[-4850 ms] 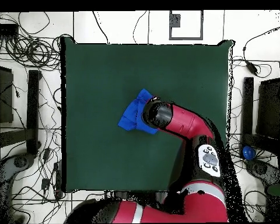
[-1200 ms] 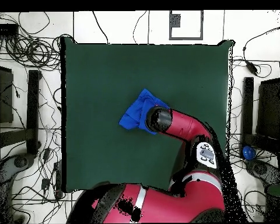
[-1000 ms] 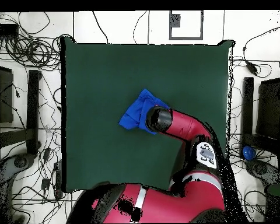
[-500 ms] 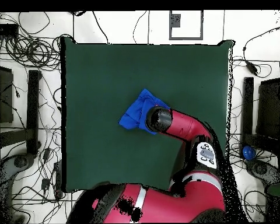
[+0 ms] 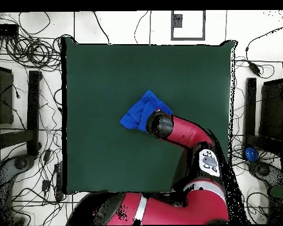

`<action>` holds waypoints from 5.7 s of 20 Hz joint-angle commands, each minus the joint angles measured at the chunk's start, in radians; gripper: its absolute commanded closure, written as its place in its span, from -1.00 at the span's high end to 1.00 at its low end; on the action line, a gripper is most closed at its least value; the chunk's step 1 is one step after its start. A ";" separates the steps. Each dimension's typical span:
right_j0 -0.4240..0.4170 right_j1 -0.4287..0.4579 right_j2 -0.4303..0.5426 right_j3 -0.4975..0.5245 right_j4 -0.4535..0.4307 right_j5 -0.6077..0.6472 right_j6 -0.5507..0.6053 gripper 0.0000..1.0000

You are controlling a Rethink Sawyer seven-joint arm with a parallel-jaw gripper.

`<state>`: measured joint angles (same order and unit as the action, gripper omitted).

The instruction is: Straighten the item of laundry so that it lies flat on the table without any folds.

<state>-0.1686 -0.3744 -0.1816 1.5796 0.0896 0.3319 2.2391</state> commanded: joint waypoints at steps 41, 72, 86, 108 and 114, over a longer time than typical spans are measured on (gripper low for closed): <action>0.026 -0.260 0.065 0.338 0.028 0.031 0.136 -1.00; 0.104 -0.529 0.027 0.550 0.059 0.100 0.182 -1.00; 0.061 -0.418 0.061 0.501 0.046 -0.011 0.157 -1.00; 0.100 -0.459 -0.013 0.358 0.024 0.203 0.132 -1.00; 0.082 -0.428 -0.003 0.339 0.009 0.174 0.106 -1.00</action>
<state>-0.0977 -0.8373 -0.2161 1.9687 0.1006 0.4314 2.2391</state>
